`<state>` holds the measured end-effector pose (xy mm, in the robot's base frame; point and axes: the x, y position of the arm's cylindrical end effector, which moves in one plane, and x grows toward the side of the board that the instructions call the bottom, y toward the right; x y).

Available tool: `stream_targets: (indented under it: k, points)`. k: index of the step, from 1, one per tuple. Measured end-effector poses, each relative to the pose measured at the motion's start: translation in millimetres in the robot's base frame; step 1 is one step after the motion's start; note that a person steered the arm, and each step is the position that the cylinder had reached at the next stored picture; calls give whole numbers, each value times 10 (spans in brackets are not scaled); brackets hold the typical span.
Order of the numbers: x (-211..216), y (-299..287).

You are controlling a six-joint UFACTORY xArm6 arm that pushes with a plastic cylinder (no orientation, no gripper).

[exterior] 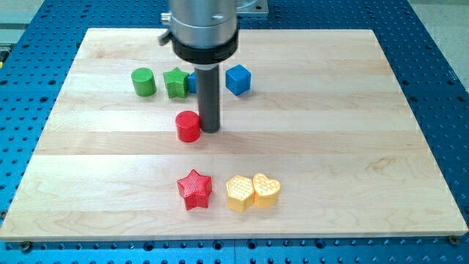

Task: Move the red circle to the left of the red star

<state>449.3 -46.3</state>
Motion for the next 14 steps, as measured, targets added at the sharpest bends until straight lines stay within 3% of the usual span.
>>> stream_targets:
  k: [1, 4, 5, 6, 7, 11, 14]
  points:
    - [0, -311]
    - [-51, -257]
    - [-271, -396]
    - [41, -682]
    - [666, -782]
    - [577, -529]
    - [723, -652]
